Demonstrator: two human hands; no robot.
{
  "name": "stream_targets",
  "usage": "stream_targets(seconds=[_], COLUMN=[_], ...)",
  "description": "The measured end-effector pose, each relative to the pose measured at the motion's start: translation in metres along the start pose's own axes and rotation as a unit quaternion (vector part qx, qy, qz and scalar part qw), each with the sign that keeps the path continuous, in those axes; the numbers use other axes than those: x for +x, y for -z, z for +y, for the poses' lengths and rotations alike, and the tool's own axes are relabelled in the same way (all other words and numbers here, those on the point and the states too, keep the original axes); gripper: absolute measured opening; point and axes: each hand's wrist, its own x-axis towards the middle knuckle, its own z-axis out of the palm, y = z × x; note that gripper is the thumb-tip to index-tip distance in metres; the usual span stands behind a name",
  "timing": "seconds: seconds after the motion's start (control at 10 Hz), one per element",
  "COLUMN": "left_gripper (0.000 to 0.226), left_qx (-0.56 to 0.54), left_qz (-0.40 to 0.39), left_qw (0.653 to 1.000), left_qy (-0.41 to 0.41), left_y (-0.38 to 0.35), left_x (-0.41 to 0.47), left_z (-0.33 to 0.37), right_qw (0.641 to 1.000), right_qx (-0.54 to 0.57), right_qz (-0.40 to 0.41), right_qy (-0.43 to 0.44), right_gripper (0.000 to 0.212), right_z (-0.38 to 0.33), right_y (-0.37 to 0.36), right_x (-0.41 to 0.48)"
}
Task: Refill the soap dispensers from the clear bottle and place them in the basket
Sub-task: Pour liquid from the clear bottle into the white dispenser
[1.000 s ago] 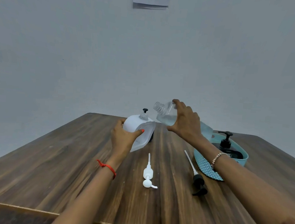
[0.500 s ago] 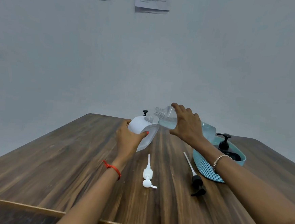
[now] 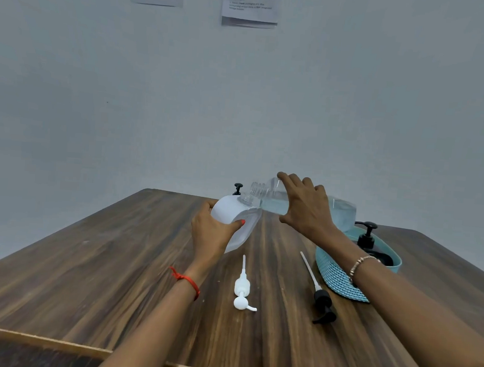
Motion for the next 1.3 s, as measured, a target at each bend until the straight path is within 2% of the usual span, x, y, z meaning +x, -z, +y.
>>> stream_targets(seconds=[1.3], left_gripper=[0.049], left_qx=[-0.002], left_qz=[-0.015], left_qw=[1.000], left_qy=[-0.016], left_y=[0.0006], left_x=[-0.0070], left_z=[-0.0034], right_qw=[1.000], right_qx=[-0.019], right_qz=[-0.016], right_qy=[0.007], right_gripper=[0.081], right_z=[0.0039], right_y=[-0.0005], right_x=[-0.0083])
